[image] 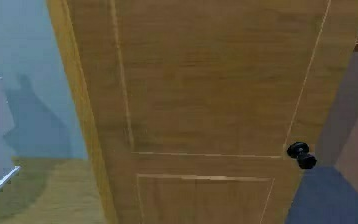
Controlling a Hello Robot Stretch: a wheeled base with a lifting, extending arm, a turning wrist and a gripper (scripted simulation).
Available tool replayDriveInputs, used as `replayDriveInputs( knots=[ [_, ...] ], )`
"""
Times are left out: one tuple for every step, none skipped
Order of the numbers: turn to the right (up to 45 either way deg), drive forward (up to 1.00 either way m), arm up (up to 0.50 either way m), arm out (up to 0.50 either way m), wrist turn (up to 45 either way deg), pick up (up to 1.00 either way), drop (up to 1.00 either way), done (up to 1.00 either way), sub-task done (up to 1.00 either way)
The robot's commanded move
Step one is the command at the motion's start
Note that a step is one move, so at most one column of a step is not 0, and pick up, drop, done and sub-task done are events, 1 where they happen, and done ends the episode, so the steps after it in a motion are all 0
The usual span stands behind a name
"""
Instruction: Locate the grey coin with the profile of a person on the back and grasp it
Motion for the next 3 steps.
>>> replayDriveInputs(
  knots=[
    [-36.0,0.0,0.0,0.0,0.0,0.0,0.0,0.0,0.0],
    [0.0,0.4,0.0,0.0,0.0,0.0,0.0,0.0,0.0],
    [-45.0,0.0,0.0,0.0,0.0,0.0,0.0,0.0,0.0]
  ],
)
